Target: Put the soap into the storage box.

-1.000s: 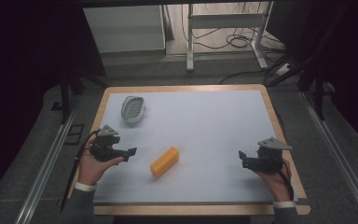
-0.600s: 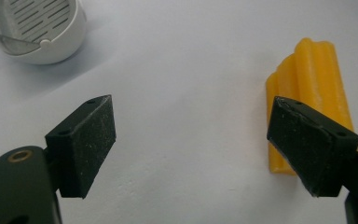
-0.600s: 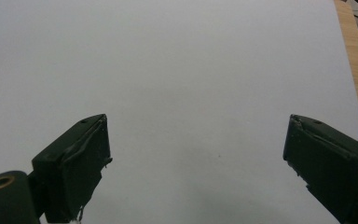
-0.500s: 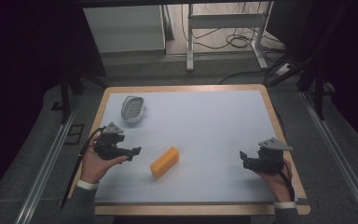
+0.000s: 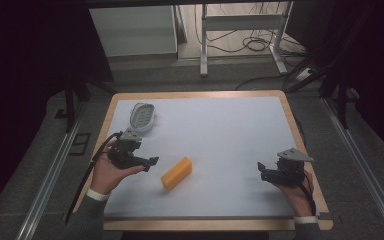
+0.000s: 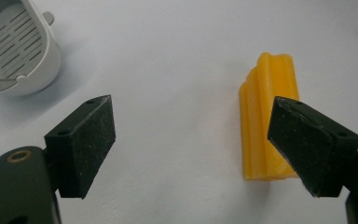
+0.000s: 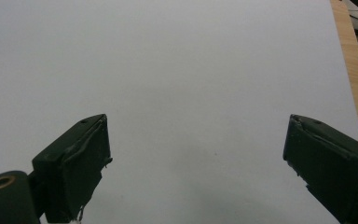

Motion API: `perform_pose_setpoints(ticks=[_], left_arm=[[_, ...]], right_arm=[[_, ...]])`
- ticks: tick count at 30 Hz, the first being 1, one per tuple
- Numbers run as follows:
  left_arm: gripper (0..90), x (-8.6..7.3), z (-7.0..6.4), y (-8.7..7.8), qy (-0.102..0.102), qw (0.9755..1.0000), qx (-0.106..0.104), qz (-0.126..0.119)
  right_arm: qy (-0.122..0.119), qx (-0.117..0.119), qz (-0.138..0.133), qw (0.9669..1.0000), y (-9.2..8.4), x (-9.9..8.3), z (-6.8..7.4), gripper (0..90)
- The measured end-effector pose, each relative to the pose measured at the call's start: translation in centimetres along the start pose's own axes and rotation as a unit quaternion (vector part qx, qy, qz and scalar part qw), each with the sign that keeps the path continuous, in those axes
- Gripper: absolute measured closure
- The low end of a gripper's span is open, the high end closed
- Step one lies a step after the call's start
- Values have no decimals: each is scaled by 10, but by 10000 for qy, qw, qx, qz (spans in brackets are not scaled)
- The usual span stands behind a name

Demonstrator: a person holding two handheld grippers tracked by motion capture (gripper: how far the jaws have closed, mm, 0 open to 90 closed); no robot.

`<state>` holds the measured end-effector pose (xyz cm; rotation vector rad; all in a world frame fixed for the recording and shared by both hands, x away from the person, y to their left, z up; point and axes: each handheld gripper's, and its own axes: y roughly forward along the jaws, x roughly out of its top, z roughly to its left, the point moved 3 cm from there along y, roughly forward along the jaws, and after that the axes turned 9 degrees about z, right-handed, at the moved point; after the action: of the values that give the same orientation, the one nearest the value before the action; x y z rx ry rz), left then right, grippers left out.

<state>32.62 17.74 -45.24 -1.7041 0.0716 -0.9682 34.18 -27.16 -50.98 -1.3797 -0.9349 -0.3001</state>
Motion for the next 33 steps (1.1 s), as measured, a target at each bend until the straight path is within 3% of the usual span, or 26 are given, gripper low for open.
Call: perform_pose_setpoints(ticks=[19,22,33], left_arm=[[156,15,-33,24,349,9987,-275,263],[155,17,-40,34,416,9978,-327,387],[163,17,-51,56,439,9966,-312,623]], right_arm=[[-12,-71,19,10000,0,-1,-1,74],[-10,-80,29,10000,1,-1,-2,74],[-28,-138,100,9999,3,-2,-2,75]])
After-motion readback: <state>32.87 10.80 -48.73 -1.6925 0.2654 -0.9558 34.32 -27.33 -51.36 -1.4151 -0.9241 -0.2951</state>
